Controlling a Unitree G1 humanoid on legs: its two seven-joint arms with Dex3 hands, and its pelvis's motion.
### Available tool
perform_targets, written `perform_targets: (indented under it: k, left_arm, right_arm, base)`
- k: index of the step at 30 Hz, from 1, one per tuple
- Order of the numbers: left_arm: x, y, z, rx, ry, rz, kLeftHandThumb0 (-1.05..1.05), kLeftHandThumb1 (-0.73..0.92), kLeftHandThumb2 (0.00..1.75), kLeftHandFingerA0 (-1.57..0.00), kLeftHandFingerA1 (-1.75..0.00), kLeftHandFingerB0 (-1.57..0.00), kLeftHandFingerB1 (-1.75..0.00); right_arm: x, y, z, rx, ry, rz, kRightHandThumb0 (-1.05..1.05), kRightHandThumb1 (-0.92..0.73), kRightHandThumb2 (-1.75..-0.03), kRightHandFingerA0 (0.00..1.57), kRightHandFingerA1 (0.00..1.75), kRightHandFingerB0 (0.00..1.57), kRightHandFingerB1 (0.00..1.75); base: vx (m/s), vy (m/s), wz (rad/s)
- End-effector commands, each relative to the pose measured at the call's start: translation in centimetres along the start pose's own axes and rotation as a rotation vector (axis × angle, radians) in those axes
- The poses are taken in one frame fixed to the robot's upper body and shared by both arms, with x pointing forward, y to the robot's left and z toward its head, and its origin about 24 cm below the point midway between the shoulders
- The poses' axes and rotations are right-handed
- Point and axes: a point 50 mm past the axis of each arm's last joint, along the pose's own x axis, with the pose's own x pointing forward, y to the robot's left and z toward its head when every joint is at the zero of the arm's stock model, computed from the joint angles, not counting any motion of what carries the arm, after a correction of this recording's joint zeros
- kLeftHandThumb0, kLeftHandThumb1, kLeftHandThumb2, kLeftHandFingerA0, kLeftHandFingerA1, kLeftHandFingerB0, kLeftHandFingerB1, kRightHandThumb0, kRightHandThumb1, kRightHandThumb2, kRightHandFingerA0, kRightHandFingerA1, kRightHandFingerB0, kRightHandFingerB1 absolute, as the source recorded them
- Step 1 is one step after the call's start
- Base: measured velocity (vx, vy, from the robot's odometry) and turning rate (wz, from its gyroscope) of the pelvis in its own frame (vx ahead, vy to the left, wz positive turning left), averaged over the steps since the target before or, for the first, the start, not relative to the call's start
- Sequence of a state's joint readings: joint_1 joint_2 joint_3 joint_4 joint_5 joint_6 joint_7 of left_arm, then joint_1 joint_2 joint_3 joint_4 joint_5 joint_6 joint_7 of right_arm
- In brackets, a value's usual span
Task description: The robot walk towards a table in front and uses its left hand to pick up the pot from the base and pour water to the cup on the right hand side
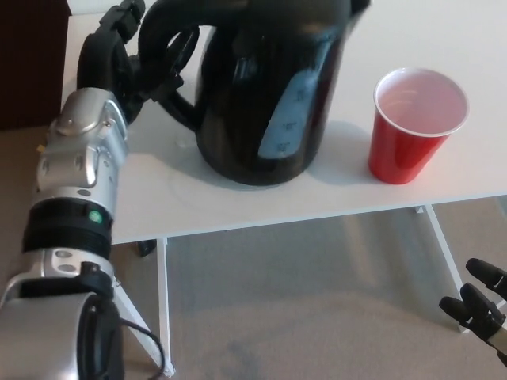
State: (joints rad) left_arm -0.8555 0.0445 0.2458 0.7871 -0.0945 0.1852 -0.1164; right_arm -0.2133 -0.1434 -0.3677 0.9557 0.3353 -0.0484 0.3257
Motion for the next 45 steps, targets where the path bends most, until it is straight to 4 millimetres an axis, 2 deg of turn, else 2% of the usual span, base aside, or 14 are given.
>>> perform_targets:
  k: [1, 7, 8, 10, 11, 13, 14, 15, 18, 30, 34, 38, 41, 45]
  left_arm:
    - [-1.4, 3.2, 0.1, 0.394, 0.140, -0.402, -0.91, 0.50, 0.57, 0.00, 0.00, 0.00, 0.00]
    - [-2.1, 4.8, 0.7, 0.384, 0.158, -0.421, -0.78, 0.48, 0.56, 0.00, 0.00, 0.00, 0.00]
    - [-2.2, 5.0, 0.9, 0.389, 0.158, -0.422, -0.78, 0.37, 0.74, 0.00, 0.00, 0.00, 0.00]
    - [-2.4, 5.4, 1.2, 0.415, 0.151, -0.422, -0.78, 0.50, 0.56, 0.00, 0.00, 0.00, 0.00]
    - [-2.5, 5.6, 1.5, 0.422, 0.147, -0.419, -0.78, 0.41, 0.75, 0.00, 0.00, 0.00, 0.00]
    - [-2.7, 5.8, 1.8, 0.431, 0.142, -0.413, -0.78, 0.40, 0.75, 0.00, 0.00, 0.00, 0.00]
    - [-2.7, 5.9, 1.9, 0.435, 0.143, -0.412, -0.78, 0.40, 0.75, 0.00, 0.00, 0.00, 0.00]
    - [-2.6, 6.1, 2.2, 0.446, 0.148, -0.412, -0.78, 0.50, 0.56, 0.00, 0.00, 0.00, 0.00]
    - [-2.8, 6.5, 3.0, 0.523, 0.172, -0.445, -0.79, 0.43, 0.78, 0.00, 0.00, 0.00, 0.00]
    - [-4.2, 8.4, 5.3, 0.590, 0.169, -0.496, -0.75, 0.40, 0.74, 0.00, 0.00, 0.00, 0.00]
    - [-7.0, 11.5, 4.9, 0.451, 0.045, -0.429, -0.80, 0.48, 0.55, 0.00, 0.00, 0.00, 0.00]
    - [-11.4, 15.2, 3.7, 0.306, -0.060, -0.338, -0.77, 0.48, 0.56, 0.00, 0.00, 0.00, 0.00]
    - [-14.7, 17.5, 2.5, 0.223, -0.121, -0.237, -0.73, 0.43, 0.76, 0.00, 0.00, 0.00, 0.00]
    - [-21.1, 21.7, -1.8, 0.045, -0.125, 0.032, -0.64, 0.40, 0.75, 0.00, -0.07, 0.00, -0.09]
  right_arm:
    - [0.1, -0.4, 0.6, -0.033, -0.013, -0.025, -0.29, -0.46, -0.53, 0.82, 0.53, 0.62, 0.47]
    - [0.2, -0.3, 0.8, -0.029, -0.014, -0.031, -0.35, -0.40, -0.67, 0.77, 0.61, 0.60, 0.55]
    - [0.2, -0.3, 0.8, -0.027, -0.015, -0.031, -0.35, -0.40, -0.67, 0.77, 0.61, 0.60, 0.55]
    - [0.2, -0.3, 0.8, -0.026, -0.017, -0.035, -0.36, -0.39, -0.67, 0.79, 0.61, 0.61, 0.55]
    - [0.2, -0.3, 0.9, -0.026, -0.018, -0.036, -0.35, -0.39, -0.67, 0.77, 0.61, 0.60, 0.55]
    - [0.3, -0.3, 1.0, -0.028, -0.021, -0.034, -0.28, -0.45, -0.53, 0.82, 0.53, 0.63, 0.46]
    - [0.3, -0.3, 1.0, -0.027, -0.023, -0.036, -0.36, -0.38, -0.66, 0.79, 0.62, 0.59, 0.55]
    - [0.4, -0.2, 1.2, -0.021, -0.026, -0.039, -0.35, -0.38, -0.66, 0.77, 0.61, 0.60, 0.55]
    - [0.5, -0.2, 1.3, -0.021, -0.027, -0.043, -0.24, -0.48, -0.54, 0.82, 0.53, 0.63, 0.47]
    - [0.6, 0.2, 1.6, -0.013, -0.049, -0.023, -0.35, -0.37, -0.65, 0.79, 0.61, 0.58, 0.54]
    - [0.3, 0.1, 1.1, -0.016, -0.041, -0.018, -0.28, -0.45, -0.53, 0.81, 0.53, 0.61, 0.46]
    - [0.1, -0.2, 0.5, -0.011, -0.019, -0.032, -0.34, -0.40, -0.66, 0.78, 0.61, 0.60, 0.54]
    - [-0.2, -0.8, 0.0, -0.011, 0.002, -0.055, -0.26, -0.45, -0.53, 0.85, 0.54, 0.65, 0.47]
    - [-0.9, -2.1, -0.6, -0.012, 0.029, -0.072, -0.27, -0.43, -0.53, 0.83, 0.54, 0.62, 0.46]
  base:
    - [0.00, 0.000, 0.00]
    - [0.00, 0.000, 0.00]
    - [0.00, 0.000, 0.00]
    - [0.00, 0.000, 0.00]
    - [0.00, 0.000, 0.00]
    - [0.00, 0.000, 0.00]
    - [0.00, 0.000, 0.00]
    - [0.00, 0.000, 0.00]
    - [0.00, 0.000, 0.00]
    - [0.00, 0.000, 0.00]
    - [0.00, 0.000, 0.00]
    - [0.00, 0.000, 0.00]
    - [0.00, 0.000, 0.00]
    - [0.00, 0.000, 0.00]
